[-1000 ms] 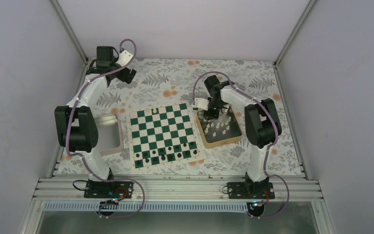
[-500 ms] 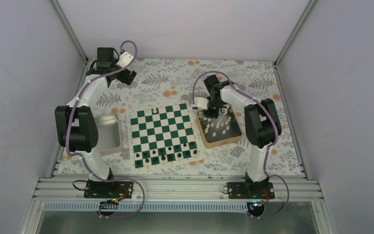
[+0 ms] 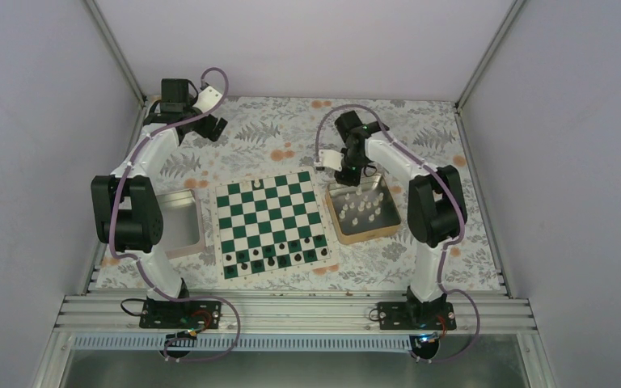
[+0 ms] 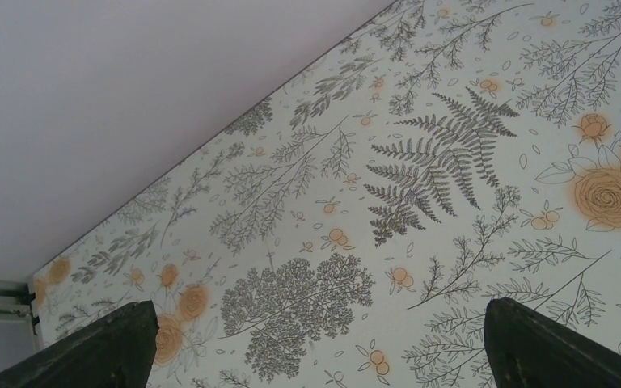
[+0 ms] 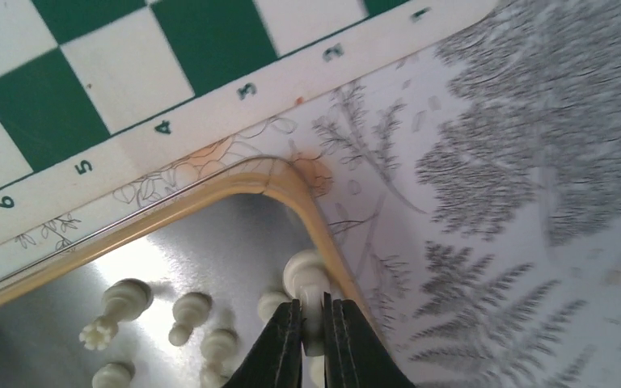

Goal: Set up the chess pieces on the board
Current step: Pick up the chess piece from the storage box, then place the chess piece on the chessboard.

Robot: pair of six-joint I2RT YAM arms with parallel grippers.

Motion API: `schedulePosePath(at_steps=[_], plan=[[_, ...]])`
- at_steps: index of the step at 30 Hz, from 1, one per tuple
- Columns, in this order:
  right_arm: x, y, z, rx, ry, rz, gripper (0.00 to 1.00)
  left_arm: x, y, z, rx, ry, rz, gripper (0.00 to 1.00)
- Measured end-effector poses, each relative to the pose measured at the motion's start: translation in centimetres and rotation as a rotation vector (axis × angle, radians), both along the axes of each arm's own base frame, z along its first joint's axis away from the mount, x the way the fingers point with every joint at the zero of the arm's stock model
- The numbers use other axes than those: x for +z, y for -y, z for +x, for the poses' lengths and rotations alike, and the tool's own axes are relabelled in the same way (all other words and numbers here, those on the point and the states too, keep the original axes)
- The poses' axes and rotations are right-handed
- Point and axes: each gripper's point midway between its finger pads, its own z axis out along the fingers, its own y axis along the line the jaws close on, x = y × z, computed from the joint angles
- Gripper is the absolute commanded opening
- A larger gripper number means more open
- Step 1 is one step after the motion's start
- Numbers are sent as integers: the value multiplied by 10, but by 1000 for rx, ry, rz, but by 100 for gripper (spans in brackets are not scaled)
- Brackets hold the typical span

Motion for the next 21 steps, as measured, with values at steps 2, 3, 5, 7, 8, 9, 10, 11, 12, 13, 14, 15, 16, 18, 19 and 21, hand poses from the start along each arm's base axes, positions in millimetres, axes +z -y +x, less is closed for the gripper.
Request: schedulePosePath(at_steps=[2,3,5,7,8,9,10,11,12,13,14,15,16,18,19,21], plan=[[14,-3,6,3,24,0,6,0,0,0,-5,1,2,100],[23,-6,9,4,37,0,5,0,0,0,-8,2,5,100],[38,-10,17,5,69,9,5,0,0,0,-14,3,8,100],[56,-17,25,12,102,13,5,0,-1,0,-17,4,10,100],[66,-23,31,18,125,19,5,0,-3,0,-15,5,12,100],[77,-30,37,24,149,28,5,0,-5,0,-13,5,15,100],[86,-38,42,35,170,36,5,0,-8,0,-12,6,18,100],[93,-48,47,46,189,45,5,0,-11,0,-8,6,22,100],[97,-58,50,61,205,54,5,0,-15,0,-4,7,25,100],[99,-71,52,82,213,59,5,0,-21,1,3,8,26,100],[98,-80,53,96,216,62,4,0,-25,1,9,9,28,100],[96,-90,51,115,212,60,4,1,-31,1,16,11,30,100],[92,-101,50,134,209,56,4,2,-36,0,22,13,33,100],[83,-121,47,171,205,50,4,3,-49,-3,37,14,35,100],[79,-130,46,187,204,48,4,3,-56,-6,46,12,35,100],[69,-150,41,225,205,46,4,6,-70,-11,65,14,29,100]])
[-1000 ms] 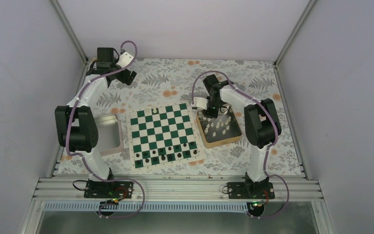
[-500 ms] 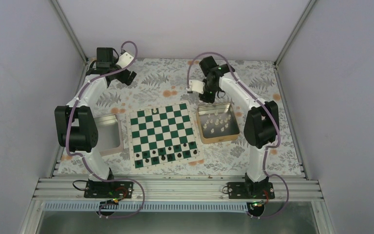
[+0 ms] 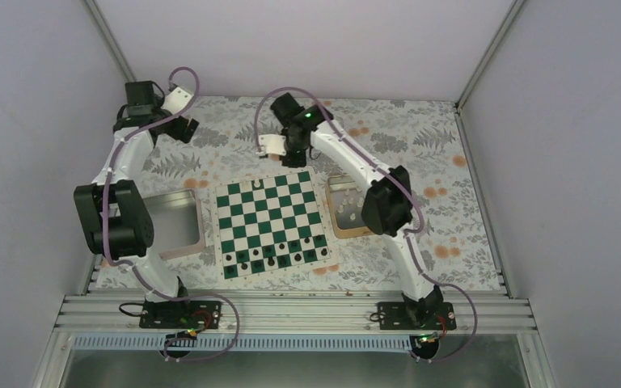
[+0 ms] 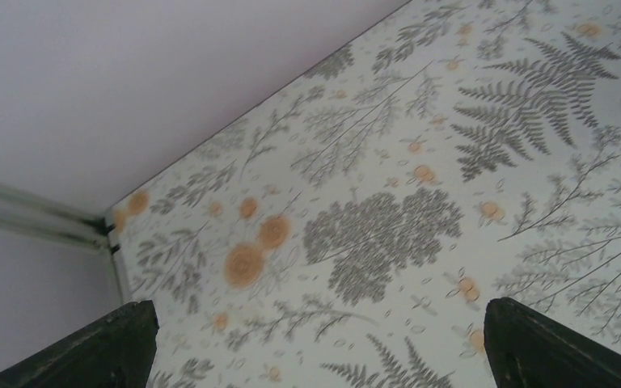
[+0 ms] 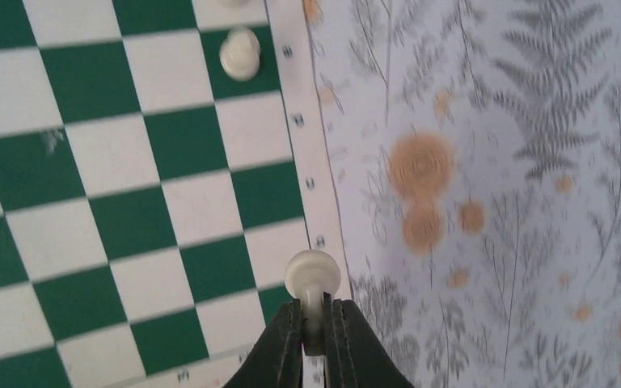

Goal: Set up the chess pieces on the board
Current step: Place the chess piece on the chessboard.

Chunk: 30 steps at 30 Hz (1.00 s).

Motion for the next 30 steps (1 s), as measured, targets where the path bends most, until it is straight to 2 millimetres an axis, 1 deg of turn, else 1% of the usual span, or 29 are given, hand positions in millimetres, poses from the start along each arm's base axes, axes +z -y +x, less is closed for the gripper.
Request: schedulePosePath(at_steps=[4,7,9,12,15,17,20,24,27,30], plan=[[-11,-36,-13,72,30,5,4,5,-26,-11,32,10,-12,100],[-11,-62,-24,125,63,23,4,4,-41,-22,57,7,-17,100],[-7,-78,-30,159,93,44,3,1,-46,-28,63,1,-20,100],[-3,-97,-35,192,125,71,3,-4,-49,-34,60,-8,-27,100],[-6,-107,-37,209,142,83,3,-10,-51,-38,55,-20,-36,100],[-11,-110,-34,206,148,81,3,-13,-53,-40,57,-27,-42,100],[-21,-106,-28,193,143,65,3,-15,-53,-42,55,-33,-50,100],[-23,-95,-17,163,138,62,3,-15,-49,-44,42,-39,-67,100],[-23,-82,-3,129,134,61,3,-13,-44,-46,23,-45,-87,100],[-25,-62,11,89,114,54,4,-4,-41,-44,8,-36,-102,100]])
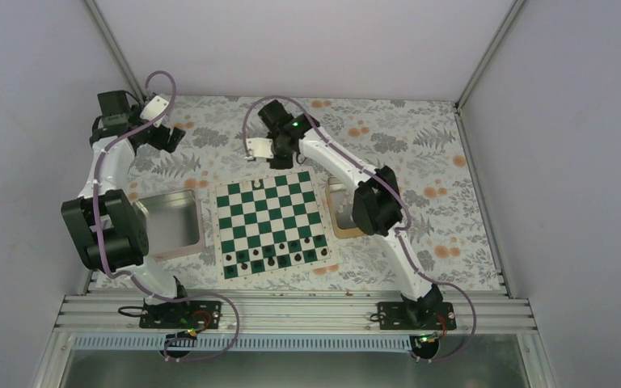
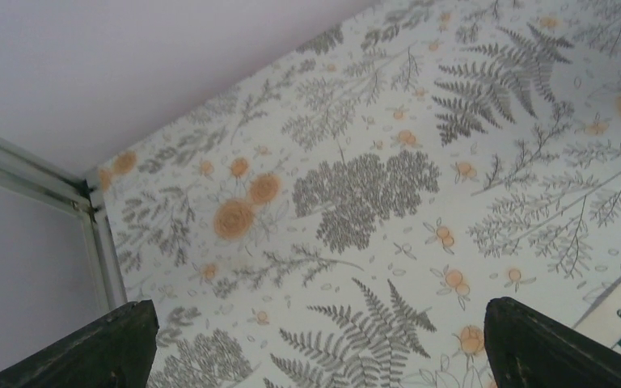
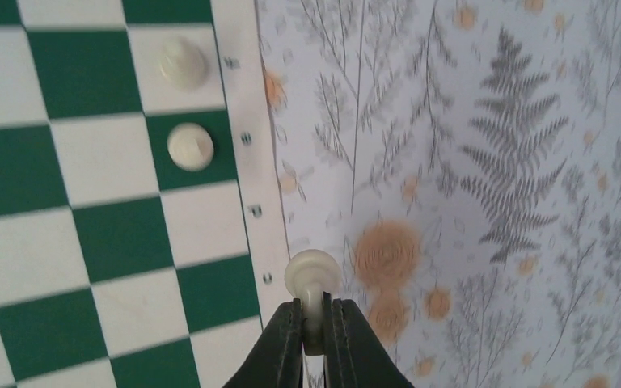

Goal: Set up the chess pieces on the board
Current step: Place the chess piece on the chessboard.

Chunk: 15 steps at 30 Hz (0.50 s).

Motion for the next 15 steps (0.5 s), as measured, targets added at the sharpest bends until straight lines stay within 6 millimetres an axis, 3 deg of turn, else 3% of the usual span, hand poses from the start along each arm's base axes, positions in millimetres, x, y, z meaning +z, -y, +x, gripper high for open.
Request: schedulePosePath(at_steps=[4,8,15], plan=[[-13,30,9,-46,-58,-29,4,15,8,9,-19,30,-6,100],[-31,56,6,-77,-131,-80,4,16,26,16,-44,34,-9,100],[-38,62,-8,-61,-194,-110,4,5,51,28,-53,14,9,100]])
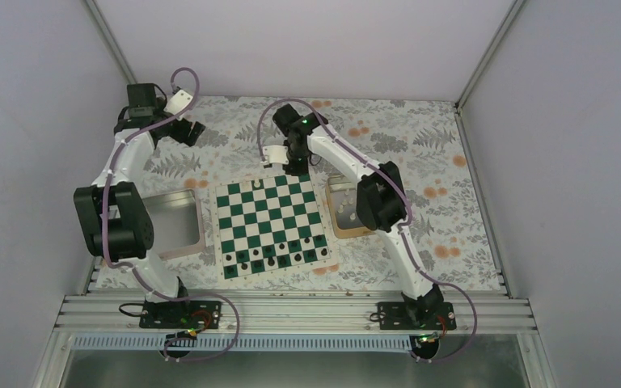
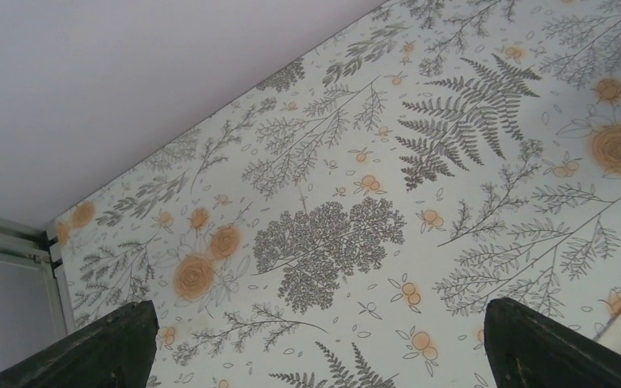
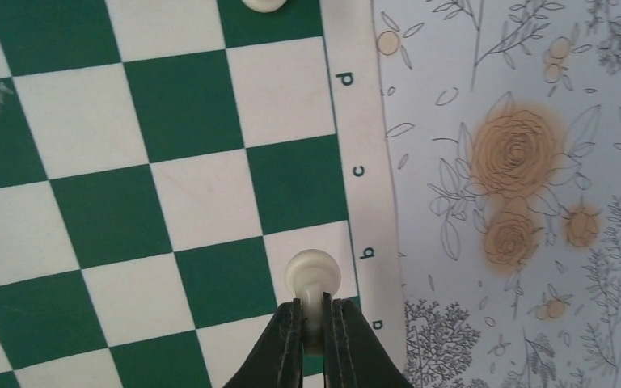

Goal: Set up the chess pieces on the board
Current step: Place the chess piece on the chessboard.

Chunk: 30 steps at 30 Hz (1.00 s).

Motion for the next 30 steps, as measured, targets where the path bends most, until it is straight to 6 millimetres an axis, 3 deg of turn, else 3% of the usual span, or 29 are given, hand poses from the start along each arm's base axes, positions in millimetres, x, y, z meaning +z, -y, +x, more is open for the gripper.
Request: schedulePosePath(at_steps=[7,18,30], plan=[[-10,10,2,-9,-38,-22,4,-13,0,7,26,-23,18,100],[-32,19,5,-7,-73,-50,4,-16,3,9,31,-27,28,100],[-32,11,9,5,-66,-15,4,-14,3,12,34,-13,25,100]])
